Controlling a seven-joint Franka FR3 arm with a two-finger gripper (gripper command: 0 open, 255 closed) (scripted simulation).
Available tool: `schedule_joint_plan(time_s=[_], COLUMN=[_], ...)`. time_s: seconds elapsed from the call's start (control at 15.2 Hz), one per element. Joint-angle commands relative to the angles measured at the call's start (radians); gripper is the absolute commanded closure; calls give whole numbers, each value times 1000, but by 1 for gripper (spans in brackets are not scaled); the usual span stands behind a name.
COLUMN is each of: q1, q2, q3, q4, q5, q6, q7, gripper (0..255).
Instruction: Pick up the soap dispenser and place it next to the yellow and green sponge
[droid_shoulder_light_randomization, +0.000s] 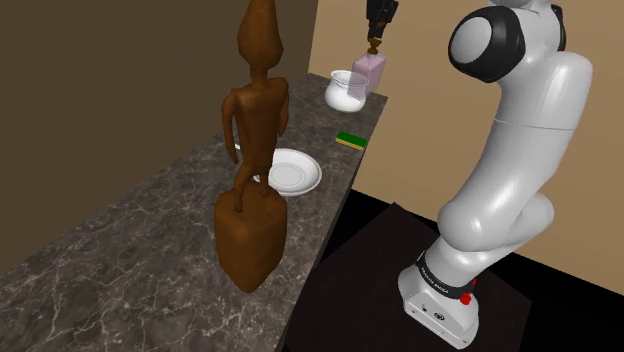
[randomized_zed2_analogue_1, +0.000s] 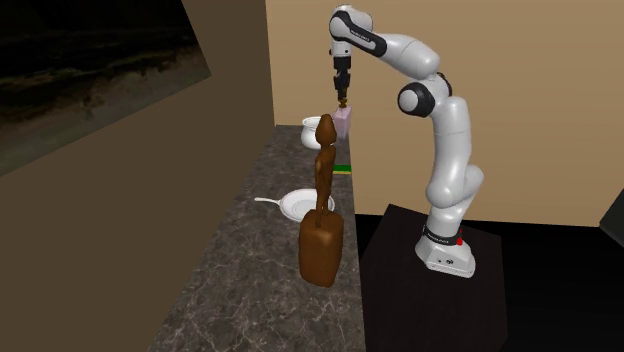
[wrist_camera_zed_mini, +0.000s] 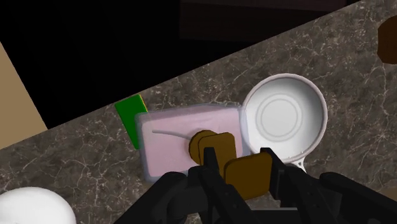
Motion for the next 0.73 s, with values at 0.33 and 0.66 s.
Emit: schedule_joint_plan(time_s=[0.33, 0.66], q1=[-4, -5], q2=[-96, -136], q3=[-1, -2], q4=[-247, -375], q5=[2, 3], q6=[152, 240], q7=[-6, -9], gripper=[255, 255])
